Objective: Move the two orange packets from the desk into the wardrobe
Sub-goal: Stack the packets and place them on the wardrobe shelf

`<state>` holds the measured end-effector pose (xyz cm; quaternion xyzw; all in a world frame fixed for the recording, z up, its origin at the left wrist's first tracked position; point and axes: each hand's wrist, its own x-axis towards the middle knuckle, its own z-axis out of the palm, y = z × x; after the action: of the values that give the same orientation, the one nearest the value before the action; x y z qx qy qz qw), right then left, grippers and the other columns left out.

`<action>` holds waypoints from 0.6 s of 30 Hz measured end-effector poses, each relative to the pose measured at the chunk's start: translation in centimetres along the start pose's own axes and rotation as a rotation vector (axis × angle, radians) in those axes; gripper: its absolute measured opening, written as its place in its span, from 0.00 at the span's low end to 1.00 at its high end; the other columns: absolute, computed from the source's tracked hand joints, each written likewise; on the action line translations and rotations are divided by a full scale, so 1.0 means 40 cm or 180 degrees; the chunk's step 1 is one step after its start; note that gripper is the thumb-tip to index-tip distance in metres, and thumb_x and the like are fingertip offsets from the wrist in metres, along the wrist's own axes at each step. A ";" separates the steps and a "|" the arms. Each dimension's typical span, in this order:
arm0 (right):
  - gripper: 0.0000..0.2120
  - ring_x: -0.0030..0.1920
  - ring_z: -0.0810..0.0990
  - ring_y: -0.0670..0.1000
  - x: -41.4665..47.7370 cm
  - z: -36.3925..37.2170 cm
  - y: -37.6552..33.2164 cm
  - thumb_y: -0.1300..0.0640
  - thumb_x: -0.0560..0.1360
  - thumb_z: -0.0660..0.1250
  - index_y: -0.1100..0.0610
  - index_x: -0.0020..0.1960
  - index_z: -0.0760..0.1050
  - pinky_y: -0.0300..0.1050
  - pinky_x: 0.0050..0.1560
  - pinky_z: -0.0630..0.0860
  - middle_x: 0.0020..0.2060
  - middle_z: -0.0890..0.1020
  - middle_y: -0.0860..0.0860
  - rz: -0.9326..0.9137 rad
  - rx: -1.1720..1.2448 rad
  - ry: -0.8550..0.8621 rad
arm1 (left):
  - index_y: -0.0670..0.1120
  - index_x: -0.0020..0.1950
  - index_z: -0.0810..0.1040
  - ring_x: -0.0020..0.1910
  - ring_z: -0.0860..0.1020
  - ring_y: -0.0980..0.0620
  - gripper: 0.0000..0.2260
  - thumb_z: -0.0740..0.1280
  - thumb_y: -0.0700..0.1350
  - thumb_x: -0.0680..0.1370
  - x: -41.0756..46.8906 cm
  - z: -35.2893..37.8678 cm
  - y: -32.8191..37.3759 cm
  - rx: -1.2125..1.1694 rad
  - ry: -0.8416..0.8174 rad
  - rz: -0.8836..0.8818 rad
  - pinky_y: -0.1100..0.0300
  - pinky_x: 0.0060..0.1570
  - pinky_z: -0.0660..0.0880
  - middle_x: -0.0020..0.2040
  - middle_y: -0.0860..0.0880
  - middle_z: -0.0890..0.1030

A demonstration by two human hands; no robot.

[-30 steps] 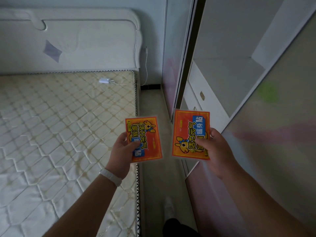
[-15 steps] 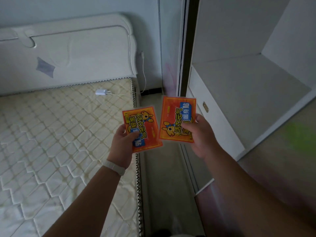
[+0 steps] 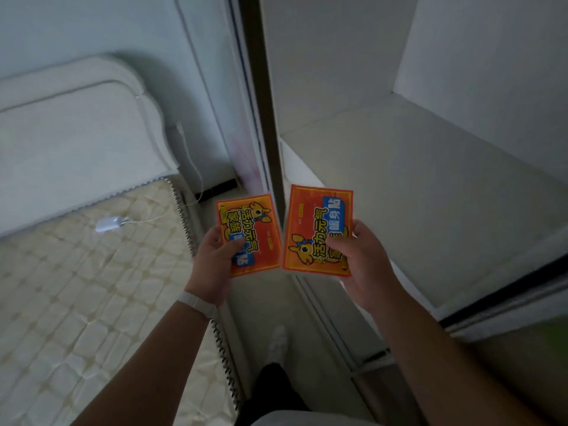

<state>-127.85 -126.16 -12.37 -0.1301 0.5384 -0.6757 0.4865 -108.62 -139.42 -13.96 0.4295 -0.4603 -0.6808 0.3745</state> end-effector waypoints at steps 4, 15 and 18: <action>0.18 0.51 0.85 0.68 0.094 0.017 -0.009 0.63 0.63 0.70 0.55 0.54 0.80 0.71 0.56 0.78 0.50 0.86 0.62 -0.0216 -0.0204 0.0416 | 0.38 0.62 0.73 0.46 0.82 0.39 0.16 0.64 0.32 0.74 0.171 0.043 0.016 0.0047 -0.0456 -0.0110 0.42 0.44 0.80 0.54 0.37 0.82; 0.15 0.47 0.87 0.60 0.271 0.061 -0.089 0.71 0.74 0.65 0.56 0.56 0.78 0.58 0.51 0.81 0.49 0.87 0.58 -0.0549 -0.0053 0.1455 | 0.41 0.59 0.75 0.45 0.83 0.41 0.15 0.66 0.33 0.73 0.519 0.136 0.095 0.0221 -0.1622 -0.0578 0.47 0.42 0.81 0.51 0.40 0.84; 0.15 0.42 0.87 0.55 0.271 0.042 -0.111 0.72 0.74 0.64 0.56 0.54 0.78 0.53 0.45 0.81 0.45 0.88 0.56 -0.0688 0.0106 0.1724 | 0.40 0.60 0.74 0.45 0.83 0.40 0.15 0.66 0.33 0.74 0.566 0.184 0.094 0.0313 -0.1818 -0.0660 0.45 0.44 0.81 0.51 0.40 0.83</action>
<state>-134.31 -136.04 -11.71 0.0064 0.6205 -0.7425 0.2523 -122.95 -158.79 -14.30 0.2831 -0.5331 -0.7854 0.1373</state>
